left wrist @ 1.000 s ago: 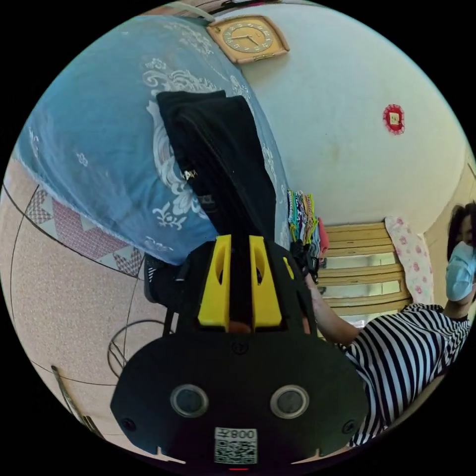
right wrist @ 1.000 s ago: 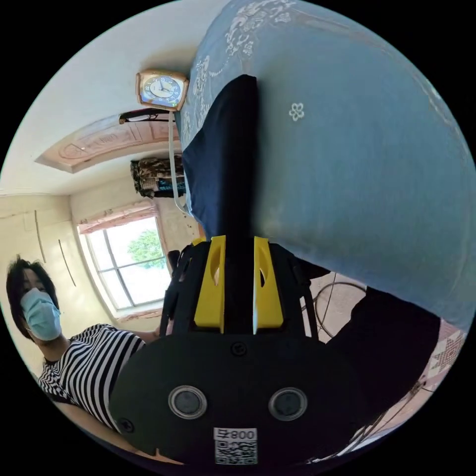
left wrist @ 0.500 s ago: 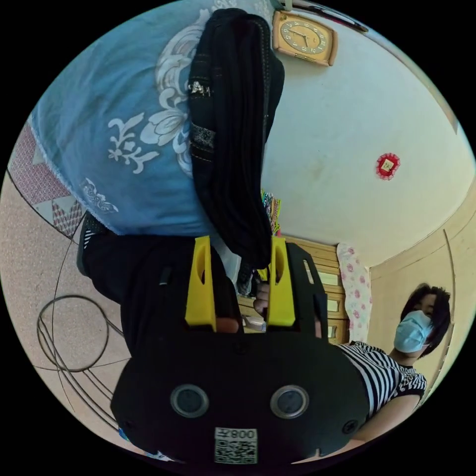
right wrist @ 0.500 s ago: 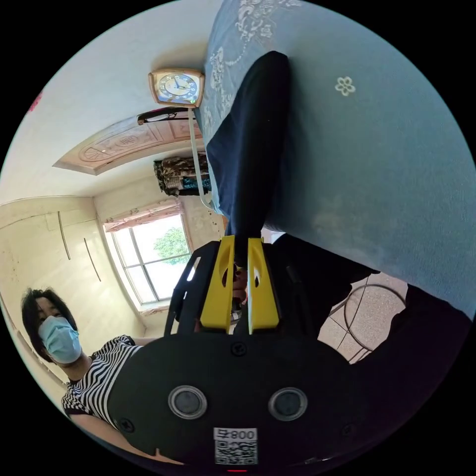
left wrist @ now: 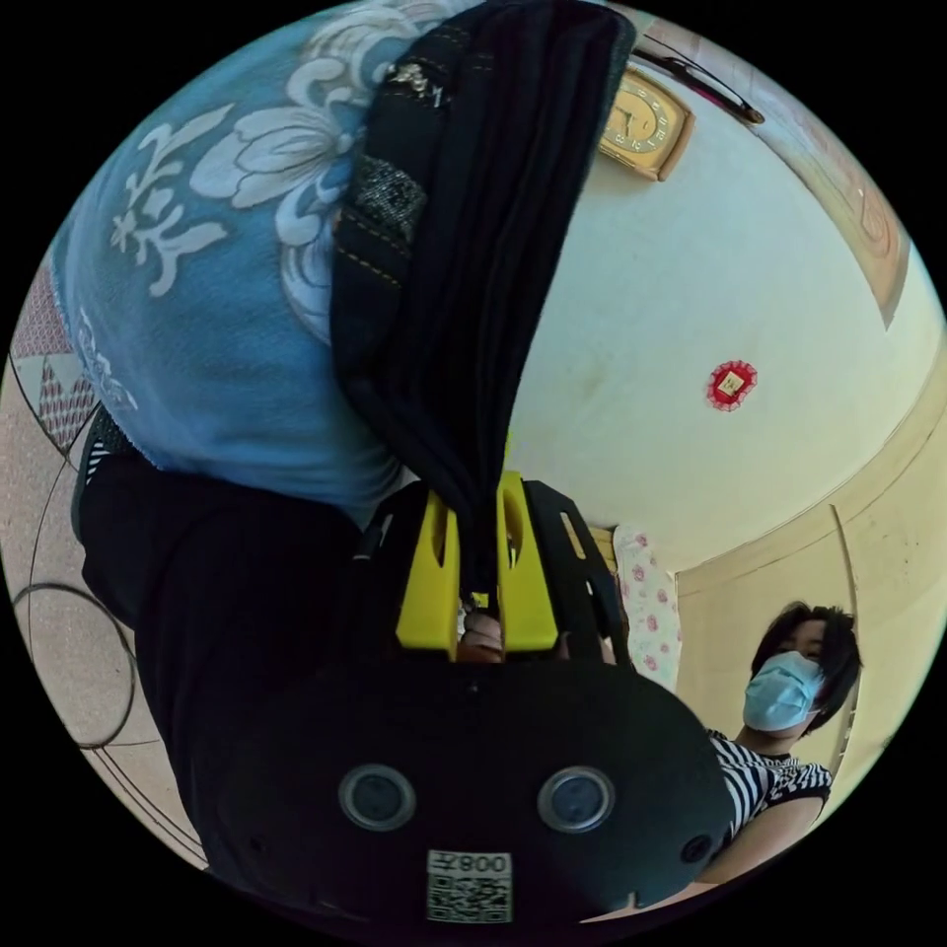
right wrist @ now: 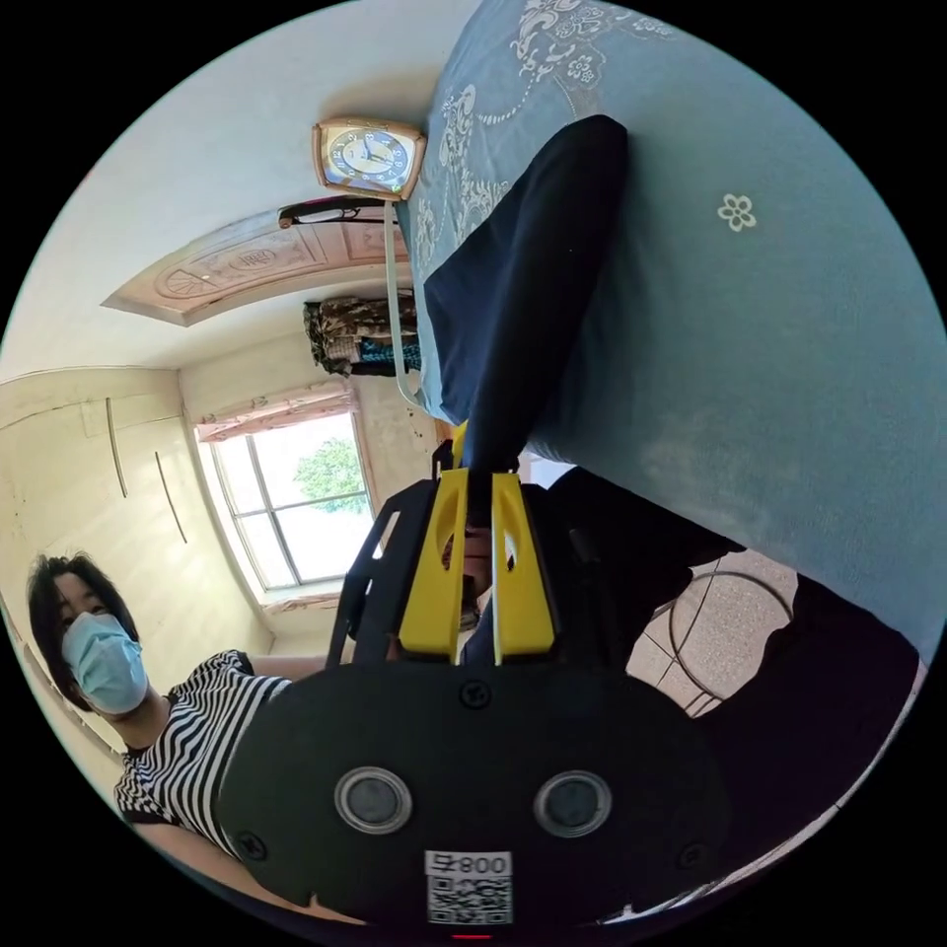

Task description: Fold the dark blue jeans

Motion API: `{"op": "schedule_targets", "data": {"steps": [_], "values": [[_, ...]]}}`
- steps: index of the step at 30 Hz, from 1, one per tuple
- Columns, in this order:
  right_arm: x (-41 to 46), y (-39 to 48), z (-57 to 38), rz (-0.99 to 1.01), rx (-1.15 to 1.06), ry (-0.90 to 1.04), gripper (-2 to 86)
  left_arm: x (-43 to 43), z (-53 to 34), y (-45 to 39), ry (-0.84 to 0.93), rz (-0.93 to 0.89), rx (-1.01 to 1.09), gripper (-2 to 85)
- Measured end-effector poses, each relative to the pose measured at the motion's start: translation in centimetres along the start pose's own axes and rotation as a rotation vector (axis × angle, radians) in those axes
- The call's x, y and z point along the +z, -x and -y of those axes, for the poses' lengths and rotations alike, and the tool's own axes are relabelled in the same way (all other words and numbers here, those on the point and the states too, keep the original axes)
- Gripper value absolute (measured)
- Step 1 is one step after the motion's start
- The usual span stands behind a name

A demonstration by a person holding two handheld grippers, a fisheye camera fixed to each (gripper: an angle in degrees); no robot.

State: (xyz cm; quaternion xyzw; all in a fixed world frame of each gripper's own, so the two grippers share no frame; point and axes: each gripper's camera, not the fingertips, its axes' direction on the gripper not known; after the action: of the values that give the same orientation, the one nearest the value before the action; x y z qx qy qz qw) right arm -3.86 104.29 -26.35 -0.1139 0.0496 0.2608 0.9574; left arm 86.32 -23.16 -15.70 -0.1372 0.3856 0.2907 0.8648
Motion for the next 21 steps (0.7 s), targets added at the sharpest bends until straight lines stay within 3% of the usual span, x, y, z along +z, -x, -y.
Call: {"op": "schedule_targets", "data": {"steps": [9, 21], "values": [[-7.5, -4.9, 0.3, 0.040, 0.091, -0.231, 11.3, 2.8, -0.8, 0.4, 0.005, -0.006, 0.017, 6.8], [-8.6, -7.9, 1.1, 0.156, 0.153, -0.187, 9.0, 7.7, -3.5, 1.5, 0.009, 0.016, 0.018, 6.6]]}}
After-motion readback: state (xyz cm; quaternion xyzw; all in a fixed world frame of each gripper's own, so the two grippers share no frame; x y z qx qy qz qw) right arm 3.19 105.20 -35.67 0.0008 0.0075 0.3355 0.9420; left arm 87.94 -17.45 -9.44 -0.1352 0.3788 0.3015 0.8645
